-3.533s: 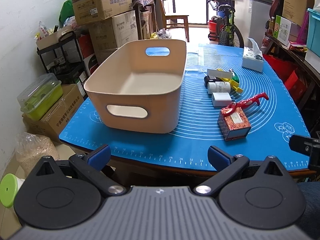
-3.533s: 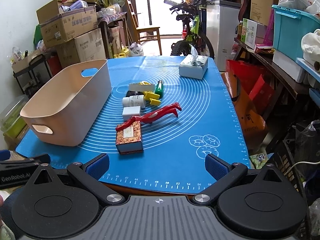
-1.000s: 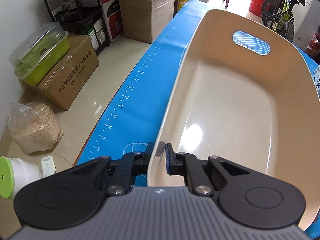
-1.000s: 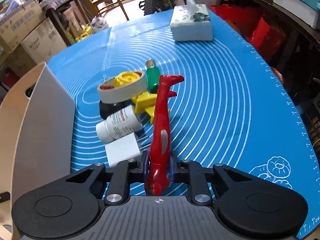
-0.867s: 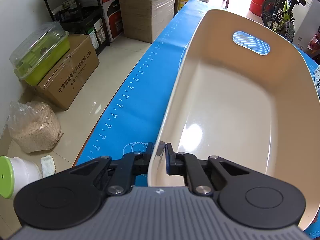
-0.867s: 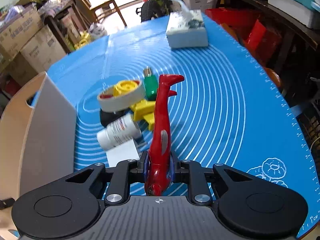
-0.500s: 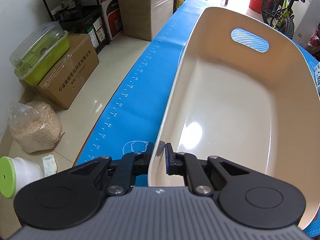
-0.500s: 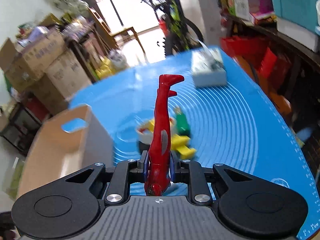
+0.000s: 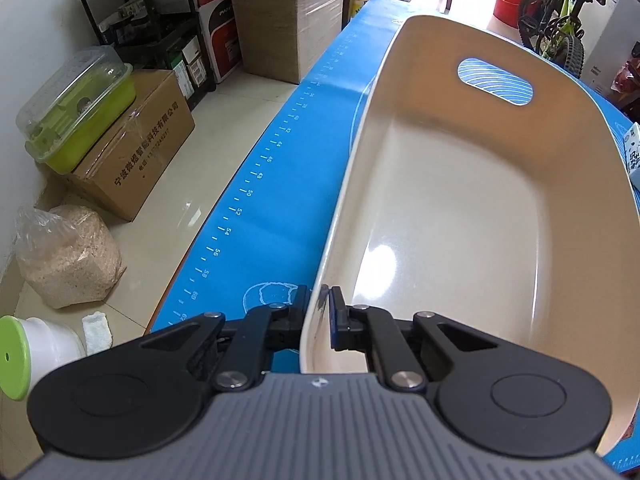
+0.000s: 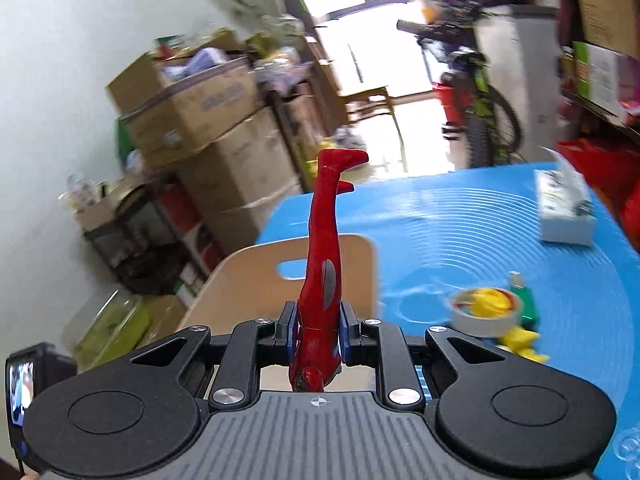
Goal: Organize rigid objects
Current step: 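Carry the red figure into the basket and open the right gripper, then grasp the red patterned gift box with the right gripper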
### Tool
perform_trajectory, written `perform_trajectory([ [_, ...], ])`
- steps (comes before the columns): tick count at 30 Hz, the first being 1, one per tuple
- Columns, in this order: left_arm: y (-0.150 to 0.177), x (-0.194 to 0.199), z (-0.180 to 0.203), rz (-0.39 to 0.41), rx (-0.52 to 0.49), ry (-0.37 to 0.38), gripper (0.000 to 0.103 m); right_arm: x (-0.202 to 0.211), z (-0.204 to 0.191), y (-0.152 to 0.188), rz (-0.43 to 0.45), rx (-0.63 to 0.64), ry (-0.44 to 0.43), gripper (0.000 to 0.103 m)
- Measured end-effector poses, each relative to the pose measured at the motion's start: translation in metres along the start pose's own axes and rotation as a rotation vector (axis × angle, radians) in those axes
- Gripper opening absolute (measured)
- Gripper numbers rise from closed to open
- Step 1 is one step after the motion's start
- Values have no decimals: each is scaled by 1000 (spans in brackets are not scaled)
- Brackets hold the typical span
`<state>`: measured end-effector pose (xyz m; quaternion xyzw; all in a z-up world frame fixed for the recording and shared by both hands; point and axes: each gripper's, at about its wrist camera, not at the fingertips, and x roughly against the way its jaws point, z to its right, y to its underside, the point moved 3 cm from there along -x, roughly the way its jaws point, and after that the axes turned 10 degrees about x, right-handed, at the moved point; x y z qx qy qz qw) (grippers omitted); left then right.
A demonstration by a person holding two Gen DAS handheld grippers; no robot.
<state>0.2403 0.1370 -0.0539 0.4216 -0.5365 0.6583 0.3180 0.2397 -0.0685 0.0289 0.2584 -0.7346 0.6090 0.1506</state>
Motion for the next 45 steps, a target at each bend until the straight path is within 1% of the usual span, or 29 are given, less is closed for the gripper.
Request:
perform_trajectory([
  [2,0,0,0,-1,1,1,11,-11,-15,2,-13,44,-10,30],
  [7,0,0,0,0,-5,2,11,-43,-37,18,-115,93,-37,30],
  [14,1,0,1,2,-11,-2,11,-78,-60,48,-312,191,-27,30],
  [19,1,0,2,2,-14,-3,11,-92,-68,70,-432,232,-13,30],
  [21,1,0,2,4,-16,-5,11,-93,-67,68,-438,230,-9,30],
  [23,1,0,2,3,-15,-3,11,-93,-65,68,-441,223,5,41],
  [24,1,1,3,5,-16,0,11,-93,-66,67,-441,218,-3,46],
  [26,1,2,3,8,-21,0,10,-89,-66,65,-438,193,-31,58],
  [28,1,1,3,7,-21,1,10,-81,-67,61,-411,176,-50,65],
  [31,1,0,2,3,-17,2,10,-66,-69,51,-376,173,-47,67],
  [34,1,0,1,-1,-11,3,11,-52,-61,38,-331,160,-15,82],
  [36,1,-1,2,-1,-13,0,11,-39,-49,28,-290,127,-16,83],
  [39,1,-1,2,-2,-11,-1,11,-17,-31,17,-254,82,4,84],
  [40,1,-1,2,-2,-8,-2,11,-8,-24,15,-240,75,15,86],
  [42,1,-1,2,-4,-5,-2,11,4,-11,12,-218,72,49,91],
  [45,0,-1,0,-7,3,2,11,21,9,16,-196,71,110,93],
])
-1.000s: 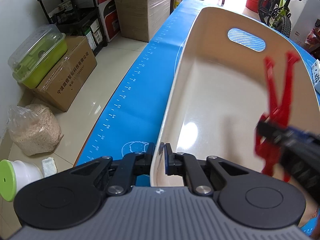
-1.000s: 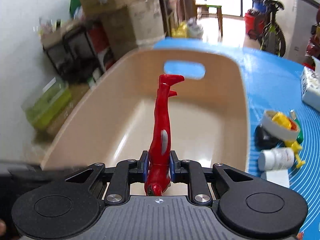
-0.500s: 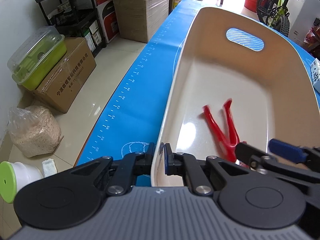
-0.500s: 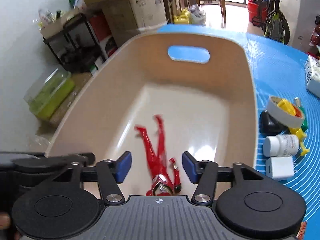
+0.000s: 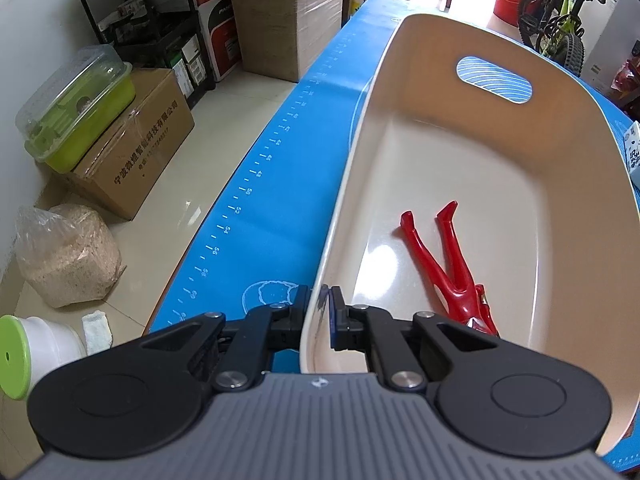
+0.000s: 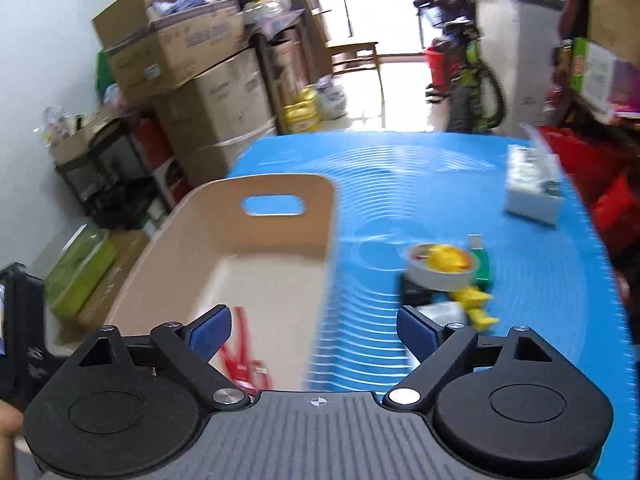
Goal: Organize rigid objects
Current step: 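Grasp the red patterned gift box with the right gripper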
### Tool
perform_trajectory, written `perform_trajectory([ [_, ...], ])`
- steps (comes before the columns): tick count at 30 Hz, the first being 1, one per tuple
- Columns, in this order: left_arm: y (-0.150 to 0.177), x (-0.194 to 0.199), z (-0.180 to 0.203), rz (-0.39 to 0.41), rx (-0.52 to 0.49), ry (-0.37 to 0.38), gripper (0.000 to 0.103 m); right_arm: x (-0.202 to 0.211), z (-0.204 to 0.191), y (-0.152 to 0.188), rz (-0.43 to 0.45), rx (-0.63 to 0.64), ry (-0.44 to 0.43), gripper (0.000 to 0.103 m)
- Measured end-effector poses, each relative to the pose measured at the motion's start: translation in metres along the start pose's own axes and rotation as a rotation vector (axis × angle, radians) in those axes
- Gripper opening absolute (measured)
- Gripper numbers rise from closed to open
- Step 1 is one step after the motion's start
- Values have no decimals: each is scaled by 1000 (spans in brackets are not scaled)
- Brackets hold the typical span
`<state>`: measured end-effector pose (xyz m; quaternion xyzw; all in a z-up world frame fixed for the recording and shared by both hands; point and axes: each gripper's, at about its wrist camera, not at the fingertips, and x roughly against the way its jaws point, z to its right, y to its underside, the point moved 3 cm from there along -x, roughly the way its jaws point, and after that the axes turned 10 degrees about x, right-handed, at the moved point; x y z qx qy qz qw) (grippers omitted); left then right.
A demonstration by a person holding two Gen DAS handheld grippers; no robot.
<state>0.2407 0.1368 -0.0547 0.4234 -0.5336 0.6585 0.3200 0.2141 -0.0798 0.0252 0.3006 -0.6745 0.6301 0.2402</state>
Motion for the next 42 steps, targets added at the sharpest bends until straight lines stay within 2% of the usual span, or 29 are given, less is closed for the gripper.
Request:
perform_trajectory([
  [3,0,0,0,-1,5,2,11,5,21,16,-23,-19,42,96],
  [9,0,0,0,0,4,2,12,-11,59,56,-139,-6,178,97],
  [15,0,0,0,1,2,-3,12,-33,83,88,-273,-33,231,97],
  [24,1,0,4,7,-6,-22,12,-59,86,117,-425,-44,177,95],
  [30,1,0,4,7,-6,-24,13,-66,80,124,-463,-28,147,77],
  [32,1,0,5,7,-7,-23,13,-67,77,125,-467,-26,134,62],
  [33,1,0,5,7,-6,-23,13,-66,76,125,-462,-19,132,59],
  [42,2,1,5,7,-11,-27,13,-54,72,109,-373,-15,122,59],
])
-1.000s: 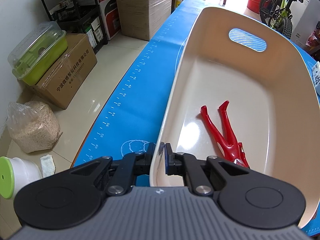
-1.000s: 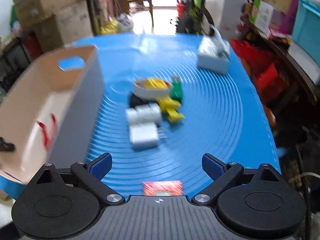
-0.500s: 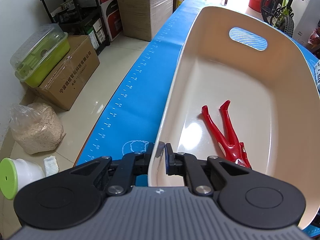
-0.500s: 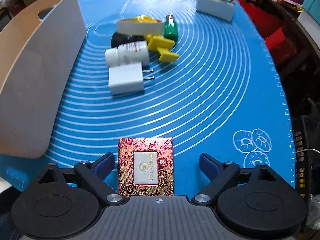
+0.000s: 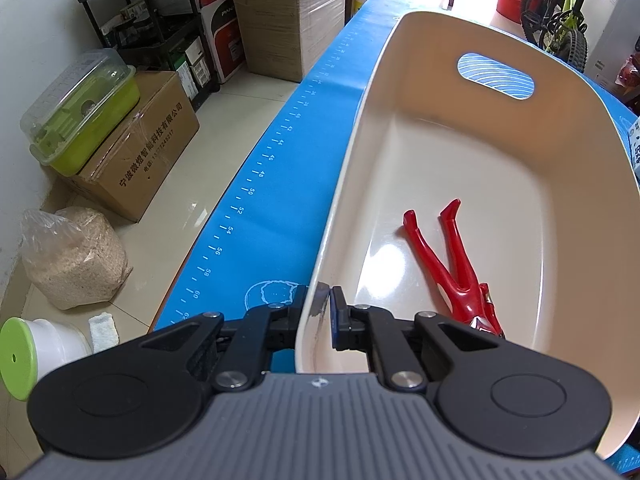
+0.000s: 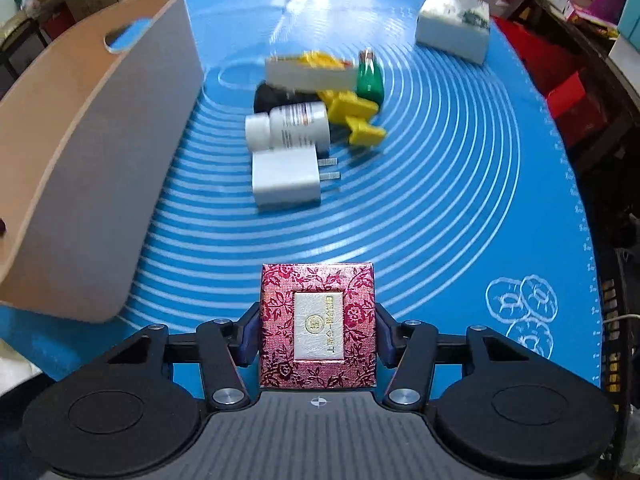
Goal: Organize rigid objects
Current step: 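Carry the gift box into the basket and release it beside the figure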
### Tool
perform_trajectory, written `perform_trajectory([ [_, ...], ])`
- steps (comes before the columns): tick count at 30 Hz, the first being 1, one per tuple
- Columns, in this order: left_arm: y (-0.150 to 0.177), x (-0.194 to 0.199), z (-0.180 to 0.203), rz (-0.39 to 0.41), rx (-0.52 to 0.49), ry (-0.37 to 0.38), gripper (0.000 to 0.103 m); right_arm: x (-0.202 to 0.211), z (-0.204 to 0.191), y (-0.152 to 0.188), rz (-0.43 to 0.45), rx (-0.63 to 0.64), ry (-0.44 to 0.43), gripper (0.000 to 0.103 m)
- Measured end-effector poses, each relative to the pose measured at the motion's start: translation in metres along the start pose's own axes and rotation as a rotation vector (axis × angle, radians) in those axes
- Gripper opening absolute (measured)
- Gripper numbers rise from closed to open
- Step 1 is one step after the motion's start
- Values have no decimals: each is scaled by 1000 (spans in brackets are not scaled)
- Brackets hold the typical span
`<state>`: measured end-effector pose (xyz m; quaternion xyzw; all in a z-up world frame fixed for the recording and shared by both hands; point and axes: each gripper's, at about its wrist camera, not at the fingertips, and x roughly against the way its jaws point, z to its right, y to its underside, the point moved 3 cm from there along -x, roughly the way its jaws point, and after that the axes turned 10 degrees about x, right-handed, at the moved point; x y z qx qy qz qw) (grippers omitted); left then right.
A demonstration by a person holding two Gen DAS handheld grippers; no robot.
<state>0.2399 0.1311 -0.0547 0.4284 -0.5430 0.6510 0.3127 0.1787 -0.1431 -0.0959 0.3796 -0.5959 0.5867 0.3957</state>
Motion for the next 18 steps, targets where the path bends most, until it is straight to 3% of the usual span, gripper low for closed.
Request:
perform_trajectory([
  [5,0,0,0,1,0,-1,13,19,1,-14,93,-27,-3,59],
  [14,1,0,2,2,-3,-5,13,66,-16,-56,355,-16,-28,59],
  [18,1,0,2,3,-7,-9,13,73,-32,-73,414,14,-61,59],
])
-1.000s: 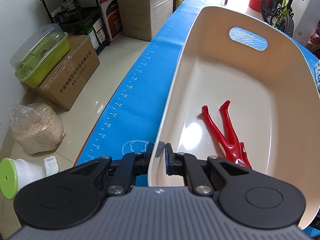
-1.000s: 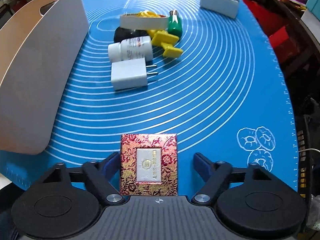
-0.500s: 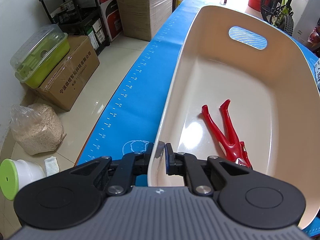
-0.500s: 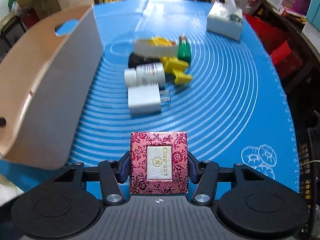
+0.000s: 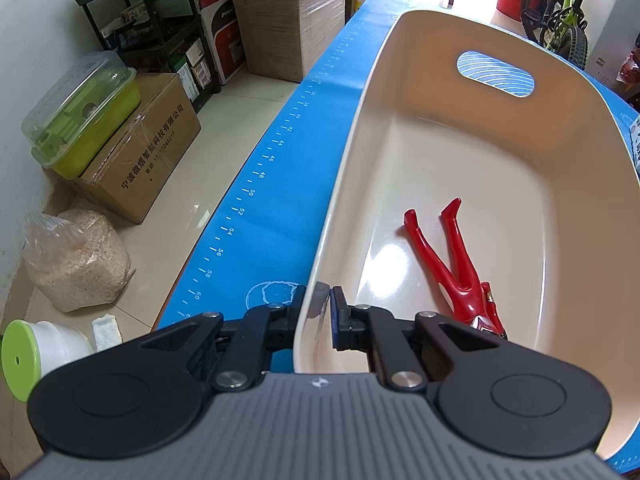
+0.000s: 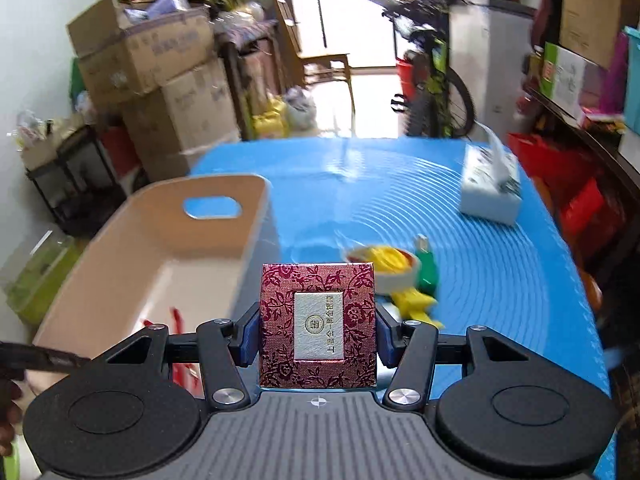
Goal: Organize rigid objects
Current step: 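Carry the gift box into the basket and release it beside the figure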
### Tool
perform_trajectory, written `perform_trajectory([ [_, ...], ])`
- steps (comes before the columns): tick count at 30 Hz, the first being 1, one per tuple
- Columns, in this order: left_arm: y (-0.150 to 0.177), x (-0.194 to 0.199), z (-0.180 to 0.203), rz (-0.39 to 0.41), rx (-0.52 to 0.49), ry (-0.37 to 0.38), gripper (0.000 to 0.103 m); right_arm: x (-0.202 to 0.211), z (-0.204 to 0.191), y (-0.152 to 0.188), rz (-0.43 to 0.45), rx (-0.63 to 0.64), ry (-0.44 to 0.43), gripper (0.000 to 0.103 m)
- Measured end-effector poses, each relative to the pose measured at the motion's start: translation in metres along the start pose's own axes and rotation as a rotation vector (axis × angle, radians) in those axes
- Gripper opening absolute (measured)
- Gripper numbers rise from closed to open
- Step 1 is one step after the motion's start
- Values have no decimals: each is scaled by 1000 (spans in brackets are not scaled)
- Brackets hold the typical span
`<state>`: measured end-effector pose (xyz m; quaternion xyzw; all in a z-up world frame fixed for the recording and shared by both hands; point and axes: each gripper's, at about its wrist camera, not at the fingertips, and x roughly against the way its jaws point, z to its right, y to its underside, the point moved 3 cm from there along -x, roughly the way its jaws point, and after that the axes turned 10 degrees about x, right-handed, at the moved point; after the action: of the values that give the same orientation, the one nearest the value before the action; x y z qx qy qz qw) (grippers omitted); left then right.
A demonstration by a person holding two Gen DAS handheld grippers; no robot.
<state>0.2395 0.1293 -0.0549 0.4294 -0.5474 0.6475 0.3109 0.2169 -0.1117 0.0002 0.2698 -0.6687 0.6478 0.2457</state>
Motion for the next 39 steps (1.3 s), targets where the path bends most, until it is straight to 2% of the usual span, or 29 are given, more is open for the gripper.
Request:
perform_trajectory([
  [13,-1,1,-1,2,4,-6,13,-15,-68,-40,101,128,-94,59],
  [19,-1,1,0,4,-2,-9,13,-41,-100,-38,2,201,-152,59],
  [30,0,2,2,10,-16,-15,13,-62,-144,1,-148,384,-156,59],
  [34,0,2,2,10,-16,-15,13,-73,-148,13,-239,412,-149,59],
  [39,0,1,3,11,-20,-16,13,-73,-153,18,-255,427,-151,66],
])
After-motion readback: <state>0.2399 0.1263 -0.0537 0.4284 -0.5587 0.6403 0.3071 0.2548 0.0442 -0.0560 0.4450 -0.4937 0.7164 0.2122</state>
